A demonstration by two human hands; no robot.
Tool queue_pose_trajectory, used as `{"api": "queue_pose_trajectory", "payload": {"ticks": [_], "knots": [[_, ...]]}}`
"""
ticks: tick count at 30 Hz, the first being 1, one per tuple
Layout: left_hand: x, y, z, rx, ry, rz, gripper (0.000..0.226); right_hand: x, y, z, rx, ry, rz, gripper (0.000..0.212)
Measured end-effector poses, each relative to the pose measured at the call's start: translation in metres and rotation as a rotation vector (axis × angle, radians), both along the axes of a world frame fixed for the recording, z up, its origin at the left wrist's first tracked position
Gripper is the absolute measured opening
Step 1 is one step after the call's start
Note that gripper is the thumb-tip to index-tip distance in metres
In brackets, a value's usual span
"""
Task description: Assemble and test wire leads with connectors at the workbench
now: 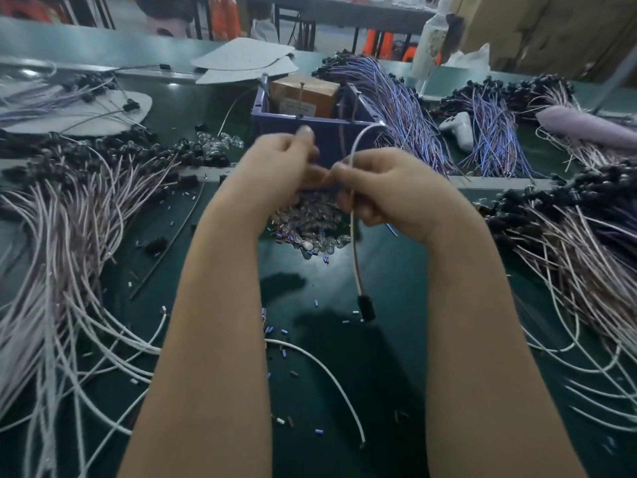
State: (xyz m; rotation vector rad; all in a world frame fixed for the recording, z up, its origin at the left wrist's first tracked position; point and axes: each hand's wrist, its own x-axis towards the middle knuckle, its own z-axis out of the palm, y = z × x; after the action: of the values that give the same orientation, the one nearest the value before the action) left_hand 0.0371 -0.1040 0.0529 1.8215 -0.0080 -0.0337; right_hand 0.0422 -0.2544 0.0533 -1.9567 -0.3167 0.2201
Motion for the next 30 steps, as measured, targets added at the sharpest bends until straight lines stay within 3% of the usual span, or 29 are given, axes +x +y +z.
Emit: {"api": "queue_pose_trajectory", "payload": {"ticks": [2,5,9,15,19,23,25,30], "knots": [[0.003,-0.001,0.001,-0.181,-0.058,0.119,0.029,-0.003,0.012,-0.001,-0.23,-0.03,0.082,0.019],[0.004,-0.004,-0.002,-0.157,-0.216,0.148,0.019,-0.006,0.028,-0.007,-0.342,0.052,0.178,0.022],[0.006,0.0,-0.006,-0.093,-0.279,0.227,0.017,-0.007,0.029,-0.011,-0.388,0.137,0.247,0.024],[0.003,0.006,-0.002,-0.258,-0.291,0.167,0.026,-0.005,0.025,-0.014,-0.381,0.223,0.355,0.023],[0.003,0.011,0.009,-0.336,-0.455,0.358,0.022,0.001,0.023,-0.019,-0.212,0.201,0.33,0.023],[0.006,0.017,0.014,-0.568,-0.359,0.394,0.025,0.007,0.019,-0.025,0.229,0.221,0.306,0.028],[0.009,0.018,0.011,-0.459,-0.235,0.373,0.027,0.013,0.02,-0.026,0.342,0.164,0.18,0.029],[0.015,0.017,-0.009,0.156,-0.018,0.108,0.033,0.022,0.022,-0.026,0.507,0.032,-0.289,0.027]]}}
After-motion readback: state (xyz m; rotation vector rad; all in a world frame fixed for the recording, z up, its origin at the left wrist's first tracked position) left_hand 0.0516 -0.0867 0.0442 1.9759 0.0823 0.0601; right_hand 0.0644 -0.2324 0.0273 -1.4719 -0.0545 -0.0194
